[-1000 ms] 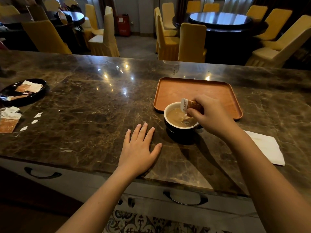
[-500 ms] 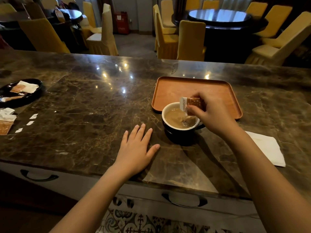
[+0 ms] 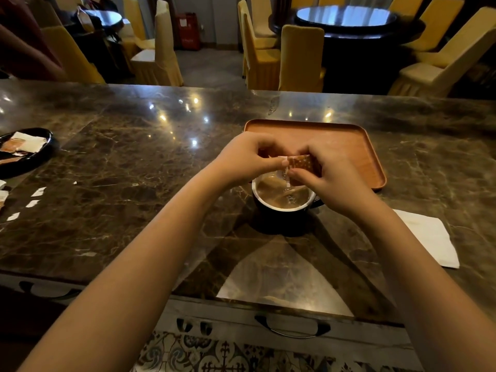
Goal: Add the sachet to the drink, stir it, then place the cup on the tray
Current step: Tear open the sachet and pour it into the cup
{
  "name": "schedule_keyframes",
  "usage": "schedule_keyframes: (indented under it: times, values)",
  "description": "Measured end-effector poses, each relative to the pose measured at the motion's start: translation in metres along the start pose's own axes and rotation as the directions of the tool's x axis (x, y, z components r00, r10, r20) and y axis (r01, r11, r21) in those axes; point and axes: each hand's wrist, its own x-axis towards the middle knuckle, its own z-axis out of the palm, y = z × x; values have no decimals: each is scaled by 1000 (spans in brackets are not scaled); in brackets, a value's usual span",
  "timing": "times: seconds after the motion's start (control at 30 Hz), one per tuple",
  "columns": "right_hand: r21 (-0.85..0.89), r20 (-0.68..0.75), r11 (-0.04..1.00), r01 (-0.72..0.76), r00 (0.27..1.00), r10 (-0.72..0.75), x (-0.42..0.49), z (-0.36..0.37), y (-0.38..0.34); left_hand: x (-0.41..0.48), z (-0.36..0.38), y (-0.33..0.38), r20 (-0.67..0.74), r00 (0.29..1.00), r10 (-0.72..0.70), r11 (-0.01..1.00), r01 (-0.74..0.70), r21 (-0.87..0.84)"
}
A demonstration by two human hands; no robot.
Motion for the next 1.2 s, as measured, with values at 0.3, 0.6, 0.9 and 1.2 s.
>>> schedule_keyframes:
  times: [0.3,0.6,0.9,1.2]
  values:
    - [14,31,1000,-13,999,12,-5,-2,3,0,7,-10,-3,998,-65,997,65,-45]
    - [6,-18,999,-36,999,36,-5,0,2,-3,9,-12,-58,997,-59,998,57,-42]
    - [49,-17,998,-48,999,49,-7,-2,1,-5,12,-11,-79,997,-24,999,22,-36]
    - [253,-129,959,-131,977,168,-11,3,-4,-6,12,-6,-173,984,-50,984,18,-179]
